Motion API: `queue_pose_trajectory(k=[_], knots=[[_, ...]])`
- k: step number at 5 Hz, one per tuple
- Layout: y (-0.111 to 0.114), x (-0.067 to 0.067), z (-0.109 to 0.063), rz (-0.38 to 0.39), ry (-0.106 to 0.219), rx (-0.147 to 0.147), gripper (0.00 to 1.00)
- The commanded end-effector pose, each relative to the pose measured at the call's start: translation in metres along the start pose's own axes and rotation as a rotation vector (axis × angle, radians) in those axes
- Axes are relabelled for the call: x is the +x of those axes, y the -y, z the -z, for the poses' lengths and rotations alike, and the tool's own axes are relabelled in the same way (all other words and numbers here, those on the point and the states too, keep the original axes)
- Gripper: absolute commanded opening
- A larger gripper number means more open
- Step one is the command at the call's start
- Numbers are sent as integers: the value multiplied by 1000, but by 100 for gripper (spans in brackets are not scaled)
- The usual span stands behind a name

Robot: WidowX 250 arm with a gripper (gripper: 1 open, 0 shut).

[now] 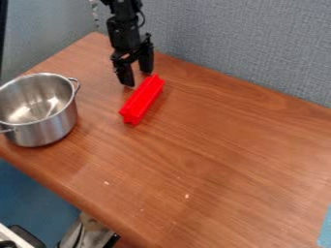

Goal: Move the red object from the metal pot to the table

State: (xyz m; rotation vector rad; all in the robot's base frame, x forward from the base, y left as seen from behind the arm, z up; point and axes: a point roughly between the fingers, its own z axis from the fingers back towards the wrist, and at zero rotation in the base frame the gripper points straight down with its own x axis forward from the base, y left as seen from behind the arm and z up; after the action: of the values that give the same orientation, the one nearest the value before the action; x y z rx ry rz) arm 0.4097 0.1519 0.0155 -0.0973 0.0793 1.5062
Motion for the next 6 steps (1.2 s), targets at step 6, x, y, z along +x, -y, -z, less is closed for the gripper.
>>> queue_pose_trajectory(k=[6], knots=[[-16, -30, -26, 446, -25, -154, 100]])
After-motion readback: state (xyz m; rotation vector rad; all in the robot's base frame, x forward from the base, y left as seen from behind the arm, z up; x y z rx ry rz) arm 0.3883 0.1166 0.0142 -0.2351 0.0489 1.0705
